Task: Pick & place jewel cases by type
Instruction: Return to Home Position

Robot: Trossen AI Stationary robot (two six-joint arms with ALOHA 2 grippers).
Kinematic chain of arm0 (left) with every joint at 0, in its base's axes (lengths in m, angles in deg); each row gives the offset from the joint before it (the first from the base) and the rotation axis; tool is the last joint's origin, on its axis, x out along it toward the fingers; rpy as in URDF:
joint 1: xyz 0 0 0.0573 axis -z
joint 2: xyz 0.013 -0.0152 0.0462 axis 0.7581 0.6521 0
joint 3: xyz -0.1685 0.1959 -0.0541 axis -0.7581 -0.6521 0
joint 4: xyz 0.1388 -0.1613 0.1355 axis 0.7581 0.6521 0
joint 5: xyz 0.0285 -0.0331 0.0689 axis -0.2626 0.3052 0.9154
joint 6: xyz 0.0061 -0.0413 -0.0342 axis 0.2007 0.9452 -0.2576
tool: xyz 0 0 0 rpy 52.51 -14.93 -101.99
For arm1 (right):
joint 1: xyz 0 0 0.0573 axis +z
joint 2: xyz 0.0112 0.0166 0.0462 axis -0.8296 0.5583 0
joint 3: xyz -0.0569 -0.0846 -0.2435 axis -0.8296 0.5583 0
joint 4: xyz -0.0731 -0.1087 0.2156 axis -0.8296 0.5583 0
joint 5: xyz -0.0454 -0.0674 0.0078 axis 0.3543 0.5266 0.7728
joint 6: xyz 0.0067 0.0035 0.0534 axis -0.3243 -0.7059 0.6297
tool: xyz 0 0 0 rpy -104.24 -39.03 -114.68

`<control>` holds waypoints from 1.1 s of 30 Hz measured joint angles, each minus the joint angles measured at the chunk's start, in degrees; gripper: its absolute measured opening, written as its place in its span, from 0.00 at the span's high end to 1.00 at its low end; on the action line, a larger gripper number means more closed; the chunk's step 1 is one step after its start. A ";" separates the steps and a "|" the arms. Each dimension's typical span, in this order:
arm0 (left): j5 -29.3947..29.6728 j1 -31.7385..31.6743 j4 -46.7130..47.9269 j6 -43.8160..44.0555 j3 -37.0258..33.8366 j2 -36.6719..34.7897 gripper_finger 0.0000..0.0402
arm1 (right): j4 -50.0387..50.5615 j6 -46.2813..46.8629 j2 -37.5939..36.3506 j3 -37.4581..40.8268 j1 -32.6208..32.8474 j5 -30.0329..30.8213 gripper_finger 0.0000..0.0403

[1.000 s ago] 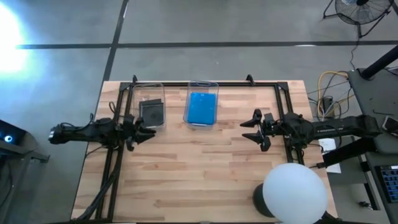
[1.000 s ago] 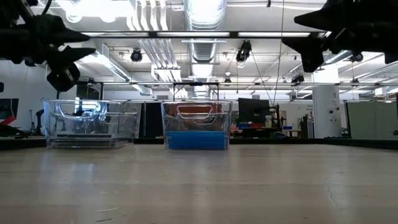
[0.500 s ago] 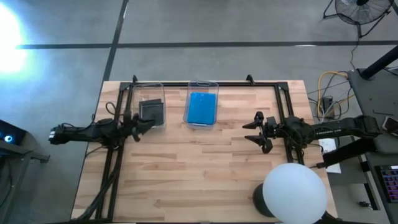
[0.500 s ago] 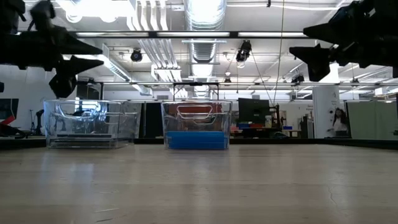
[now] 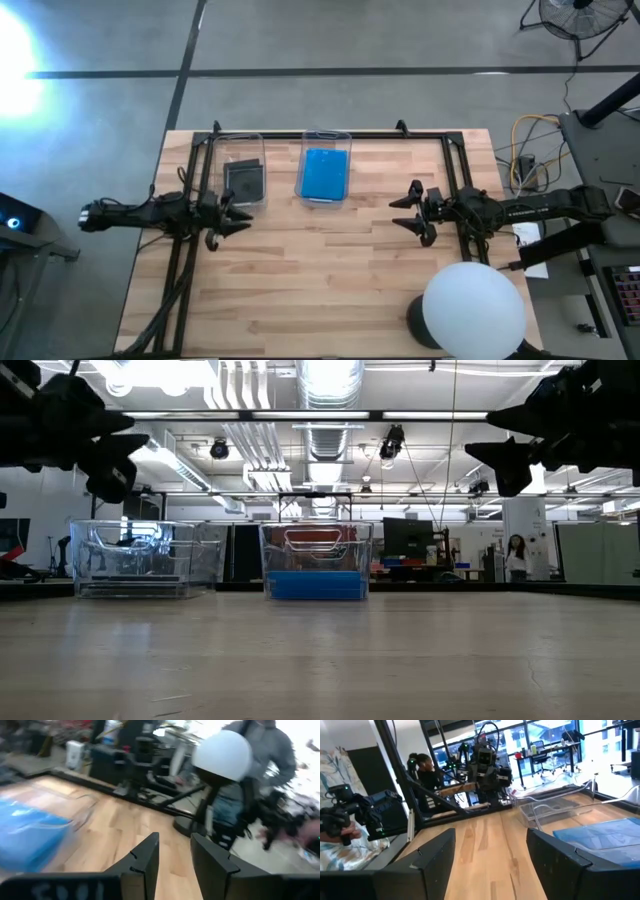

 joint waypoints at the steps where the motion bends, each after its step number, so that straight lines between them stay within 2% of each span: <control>1: -1.59 -0.02 -0.30 -1.28 -0.01 -0.02 0.77 | 0.01 -0.03 -0.02 0.00 0.02 0.00 0.41; 3: -3.52 -0.01 -0.70 -2.78 -0.01 -0.03 0.77 | -0.08 -0.12 -0.02 0.00 0.02 0.00 0.40; 7: -3.70 -0.02 -0.70 -3.90 -0.03 0.08 0.77 | -0.05 -0.14 -0.02 0.00 0.02 0.02 0.40; 18: -2.69 -0.02 -0.59 2.45 -0.03 0.08 0.77 | -0.03 -0.14 -0.02 0.00 0.02 0.04 0.41; 33: -2.47 -0.02 -0.59 2.96 -0.03 0.08 0.77 | -0.03 -0.14 -0.02 -0.02 0.02 0.11 0.40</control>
